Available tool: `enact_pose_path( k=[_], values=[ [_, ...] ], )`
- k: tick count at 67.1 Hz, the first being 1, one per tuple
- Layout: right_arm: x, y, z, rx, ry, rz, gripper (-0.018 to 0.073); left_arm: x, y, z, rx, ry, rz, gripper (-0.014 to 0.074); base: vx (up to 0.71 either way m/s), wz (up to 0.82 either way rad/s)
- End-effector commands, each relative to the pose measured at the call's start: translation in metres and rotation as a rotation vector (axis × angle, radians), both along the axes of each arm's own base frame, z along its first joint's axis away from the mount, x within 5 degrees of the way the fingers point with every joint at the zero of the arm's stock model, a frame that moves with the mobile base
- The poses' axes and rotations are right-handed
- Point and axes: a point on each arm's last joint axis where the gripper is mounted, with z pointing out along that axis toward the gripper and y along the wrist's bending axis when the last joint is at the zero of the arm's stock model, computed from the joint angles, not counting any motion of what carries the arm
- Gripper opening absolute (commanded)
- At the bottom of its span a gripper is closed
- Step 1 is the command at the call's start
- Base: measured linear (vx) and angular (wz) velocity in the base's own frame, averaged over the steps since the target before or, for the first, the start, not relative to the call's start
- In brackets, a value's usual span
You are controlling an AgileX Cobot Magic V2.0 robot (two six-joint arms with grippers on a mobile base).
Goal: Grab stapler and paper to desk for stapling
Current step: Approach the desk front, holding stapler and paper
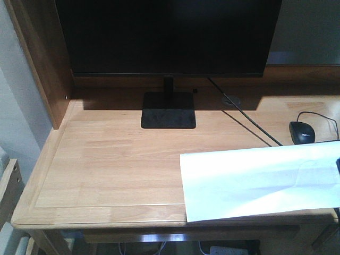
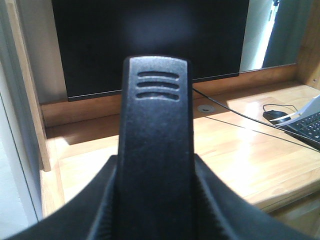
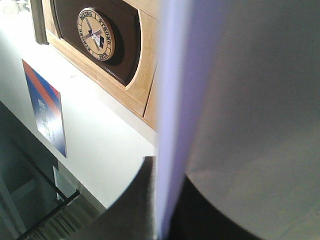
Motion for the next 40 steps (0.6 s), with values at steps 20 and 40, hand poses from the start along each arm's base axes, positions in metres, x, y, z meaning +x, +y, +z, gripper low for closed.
enact_pose_path(
  k=[20,40],
  values=[
    [-0.0034,-0.0006,-0.0035,0.023,-0.021,0.009,-0.0005,0.0003,-0.0007,0.0177,-0.052,-0.114,-0.009,-0.0006,0.00,0.00],
    [-0.0034,-0.0006,-0.0035,0.023,-0.021,0.009,-0.0005,0.0003,-0.0007,0.0192,-0.056,-0.129,-0.009,-0.0006,0.00,0.00]
  ],
)
